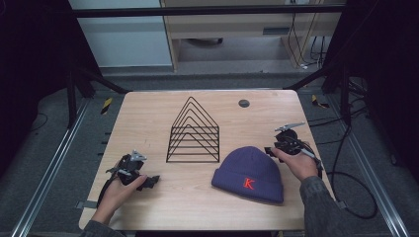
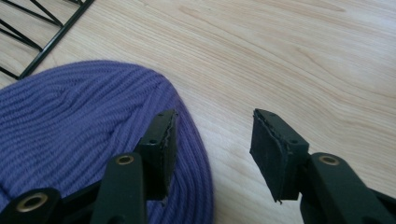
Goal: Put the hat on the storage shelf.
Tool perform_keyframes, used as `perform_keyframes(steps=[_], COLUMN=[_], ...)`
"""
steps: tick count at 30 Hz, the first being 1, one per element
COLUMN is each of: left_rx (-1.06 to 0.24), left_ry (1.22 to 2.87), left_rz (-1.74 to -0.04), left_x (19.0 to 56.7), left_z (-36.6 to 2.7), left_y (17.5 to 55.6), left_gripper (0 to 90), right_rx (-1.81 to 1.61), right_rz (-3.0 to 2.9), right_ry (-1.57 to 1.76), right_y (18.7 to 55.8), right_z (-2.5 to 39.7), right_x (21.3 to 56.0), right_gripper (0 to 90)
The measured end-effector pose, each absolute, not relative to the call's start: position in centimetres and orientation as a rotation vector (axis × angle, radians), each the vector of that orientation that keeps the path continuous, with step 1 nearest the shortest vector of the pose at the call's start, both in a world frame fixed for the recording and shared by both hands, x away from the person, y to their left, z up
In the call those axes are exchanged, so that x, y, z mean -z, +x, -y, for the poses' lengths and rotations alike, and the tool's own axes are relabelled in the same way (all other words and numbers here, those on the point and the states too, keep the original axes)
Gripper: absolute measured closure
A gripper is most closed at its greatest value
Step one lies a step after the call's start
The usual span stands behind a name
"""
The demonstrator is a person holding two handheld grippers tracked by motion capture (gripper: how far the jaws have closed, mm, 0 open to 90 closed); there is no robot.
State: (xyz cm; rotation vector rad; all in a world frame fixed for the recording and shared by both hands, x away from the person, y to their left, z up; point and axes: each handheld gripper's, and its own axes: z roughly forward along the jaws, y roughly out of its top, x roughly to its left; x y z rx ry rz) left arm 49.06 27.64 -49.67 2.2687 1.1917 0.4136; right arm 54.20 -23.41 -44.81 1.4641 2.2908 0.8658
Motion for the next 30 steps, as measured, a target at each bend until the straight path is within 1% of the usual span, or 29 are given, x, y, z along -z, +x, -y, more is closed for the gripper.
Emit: perform_keyframes(steps=[2, 6, 11, 15, 19, 23, 29, 30], left_rx=[-0.412, -0.412, -0.414, -0.412, -0.410, -0.408, -0.407, -0.407], left_ry=[2.265, 2.265, 2.266, 2.264, 2.263, 2.264, 2.265, 2.265], left_rz=[-1.192, -1.194, -1.187, -1.187, -1.186, -1.186, -1.185, -1.185], left_x=[49.7, 49.7, 49.7, 49.7, 49.7, 49.7, 49.7, 49.7], left_z=[-27.6, -27.5, -27.4, -27.4, -27.4, -27.3, -27.3, -27.3], left_y=[49.0, 48.9, 49.0, 48.9, 49.0, 48.9, 48.9, 48.9], left_gripper=[0.0, 0.0, 0.0, 0.0, 0.0, 0.0, 0.0, 0.0], right_rx=[-0.880, -0.853, -0.819, -0.784, -0.770, -0.770, -0.784, -0.785], right_rz=[-2.299, -2.330, -2.342, -2.360, -2.379, -2.398, -2.434, -2.439], right_ry=[1.483, 1.485, 1.488, 1.500, 1.514, 1.515, 1.491, 1.475], right_y=[54.6, 55.0, 55.7, 56.2, 56.3, 56.2, 56.1, 56.0], right_z=[22.8, 21.8, 20.5, 20.1, 19.9, 19.7, 19.6, 19.6], right_x=[45.1, 45.7, 46.5, 47.3, 47.6, 47.7, 47.7, 47.7], right_gripper=[53.8, 52.3, 48.1, 46.5, 47.9, 53.5, 68.7, 72.8])
